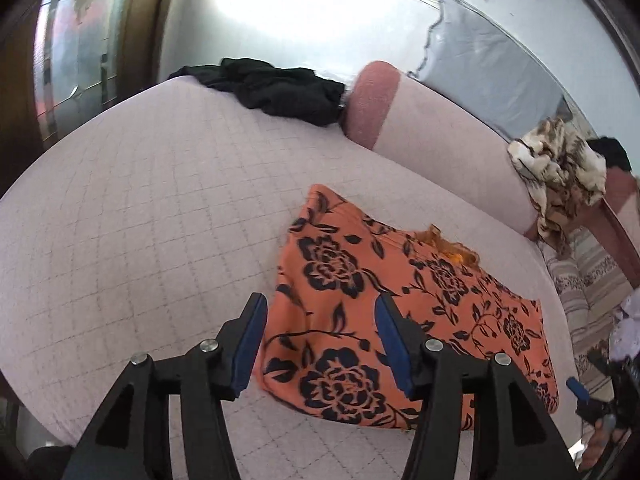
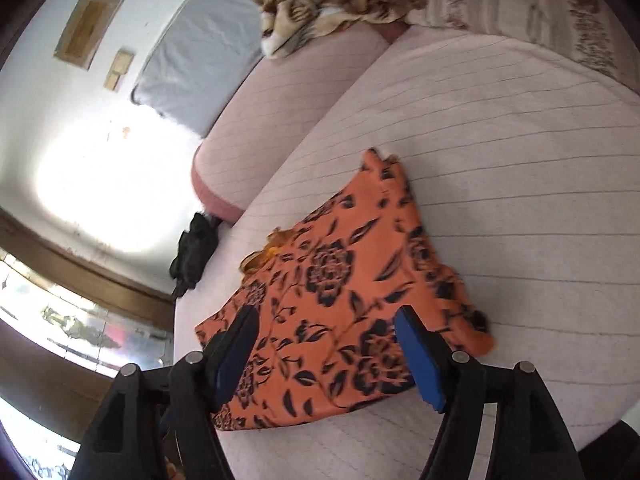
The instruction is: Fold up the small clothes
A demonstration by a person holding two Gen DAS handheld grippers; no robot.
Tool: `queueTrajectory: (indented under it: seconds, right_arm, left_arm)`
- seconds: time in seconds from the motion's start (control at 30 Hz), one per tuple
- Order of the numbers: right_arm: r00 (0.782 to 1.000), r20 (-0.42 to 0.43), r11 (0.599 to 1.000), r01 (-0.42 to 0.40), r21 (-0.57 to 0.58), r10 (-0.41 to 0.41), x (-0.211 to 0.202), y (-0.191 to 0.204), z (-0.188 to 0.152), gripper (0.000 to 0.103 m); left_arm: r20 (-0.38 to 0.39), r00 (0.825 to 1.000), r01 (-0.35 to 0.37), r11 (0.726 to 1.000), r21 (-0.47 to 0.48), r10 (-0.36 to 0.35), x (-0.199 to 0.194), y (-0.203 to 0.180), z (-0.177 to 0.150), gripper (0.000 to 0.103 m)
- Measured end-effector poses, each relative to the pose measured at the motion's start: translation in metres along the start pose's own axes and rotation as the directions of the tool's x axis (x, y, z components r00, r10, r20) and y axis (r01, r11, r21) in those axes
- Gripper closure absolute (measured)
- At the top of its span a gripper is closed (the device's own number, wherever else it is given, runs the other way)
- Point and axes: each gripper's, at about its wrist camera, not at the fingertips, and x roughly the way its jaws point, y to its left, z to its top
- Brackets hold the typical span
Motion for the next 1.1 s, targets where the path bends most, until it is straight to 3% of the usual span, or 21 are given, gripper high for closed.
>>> queueTrajectory:
  seconds: [0.03, 0.07, 0.13, 0.17, 0.2, 0.23, 0.27, 0.37, 0.47, 0.5, 0.57, 0.6, 0.67, 0.7, 0.8, 0.93, 0.97, 1.0, 1.07, 1.1]
  right_arm:
    - [0.999, -0.033, 1.0, -0.018, -0.013, 0.017, 0.013, 0.006, 0.001, 0.027]
    - [0.996, -0.079, 0.999, -0.043, -0.026, 0.041, 0.027, 0.01, 0.001, 0.025]
    - [0.989, -0.132, 0.997, -0.075, -0.02, 0.072, 0.053, 0.0, -0.004, 0.025]
    - [0.987, -0.161, 1.0, -0.027, 0.004, 0.027, 0.068, -0.013, -0.003, 0.025]
    - [0.983, -0.184, 0.999, 0.031, 0.042, -0.023, 0.078, -0.028, -0.004, 0.03]
    - [0.986, -0.168, 0.992, -0.001, 0.126, 0.022, 0.076, -0.043, -0.004, 0.034]
    - [0.988, -0.141, 0.984, -0.039, 0.176, 0.065, 0.072, -0.049, -0.001, 0.034]
    - [0.991, -0.127, 0.996, -0.022, 0.091, 0.033, 0.06, -0.027, 0.007, 0.028]
    - [0.985, -0.152, 0.996, -0.084, -0.043, 0.077, 0.072, 0.004, 0.025, 0.025]
    - [0.986, -0.153, 0.994, -0.084, -0.066, 0.073, 0.082, 0.007, 0.034, 0.025]
    - [0.989, -0.146, 0.998, -0.022, -0.059, 0.014, 0.105, -0.006, 0.056, 0.025]
    - [0.988, -0.14, 0.998, 0.066, -0.006, -0.066, 0.116, -0.025, 0.066, 0.027]
    - [0.994, -0.095, 0.989, 0.065, 0.134, -0.053, 0.113, -0.043, 0.073, 0.03]
    - [0.994, -0.089, 0.991, 0.068, 0.119, -0.058, 0.109, -0.036, 0.073, 0.03]
    - [0.99, -0.058, 0.989, 0.124, -0.081, -0.129, 0.096, 0.013, 0.061, 0.028]
    - [0.985, -0.17, 0.97, -0.003, -0.241, -0.04, 0.114, 0.089, 0.031, 0.027]
    - [0.972, -0.235, 0.958, -0.068, -0.278, 0.001, 0.126, 0.112, 0.021, 0.026]
    - [0.944, -0.324, 0.942, -0.159, -0.296, 0.057, 0.142, 0.137, 0.008, 0.026]
    - [0.863, -0.481, 0.911, -0.313, -0.267, 0.155, 0.176, 0.178, -0.017, 0.026]
    - [0.803, -0.565, 0.894, -0.378, -0.24, 0.189, 0.2, 0.198, -0.031, 0.026]
  left_arm:
    - [-0.014, 1.0, 0.015, 0.999, 0.044, -0.015, 0.011, -0.008, -0.002, 0.035]
    - [-0.042, 0.999, 0.013, 0.996, 0.083, -0.009, 0.02, -0.014, -0.007, 0.034]
    - [-0.131, 0.987, -0.077, 0.99, 0.121, 0.093, 0.048, -0.013, -0.021, 0.034]
    - [-0.204, 0.97, -0.106, 0.985, 0.137, 0.132, 0.064, -0.007, -0.031, 0.035]
    - [-0.187, 0.972, -0.114, 0.979, 0.168, 0.145, 0.065, -0.004, -0.038, 0.035]
    - [-0.133, 0.976, -0.145, 0.966, 0.215, 0.175, 0.055, -0.007, -0.041, 0.035]
    - [-0.128, 0.972, -0.164, 0.958, 0.236, 0.197, 0.05, -0.008, -0.042, 0.035]
    - [-0.107, 0.989, -0.08, 0.984, 0.161, 0.098, 0.028, -0.002, -0.035, 0.035]
    - [-0.093, 0.995, -0.015, 0.995, 0.095, 0.024, 0.024, 0.007, -0.03, 0.032]
    - [-0.137, 0.991, 0.0, 0.998, 0.067, 0.01, 0.034, 0.014, -0.032, 0.03]
    - [-0.26, 0.963, -0.066, 0.997, 0.045, 0.076, 0.062, 0.027, -0.04, 0.034]
    - [-0.229, 0.972, -0.043, 0.999, 0.029, 0.048, 0.055, 0.03, -0.039, 0.034]
    - [-0.189, 0.981, -0.04, 0.999, -0.021, 0.035, 0.036, 0.034, -0.034, 0.034]
    - [-0.151, 0.988, -0.018, 0.999, -0.044, 0.011, 0.024, 0.037, -0.031, 0.034]
    - [-0.049, 0.998, 0.032, 0.997, -0.068, -0.035, -0.002, 0.041, -0.027, 0.034]
    - [-0.036, 0.987, 0.154, 0.987, -0.042, -0.156, -0.008, 0.031, -0.03, 0.033]
    - [-0.046, 0.985, 0.164, 0.986, -0.028, -0.165, -0.001, 0.027, -0.03, 0.033]
    - [-0.059, 0.984, 0.168, 0.985, -0.025, -0.169, 0.003, 0.026, -0.031, 0.033]
    - [-0.119, 0.978, 0.165, 0.985, -0.042, -0.169, 0.018, 0.028, -0.035, 0.033]
    - [-0.169, 0.972, 0.155, 0.987, -0.049, -0.161, 0.029, 0.03, -0.039, 0.033]
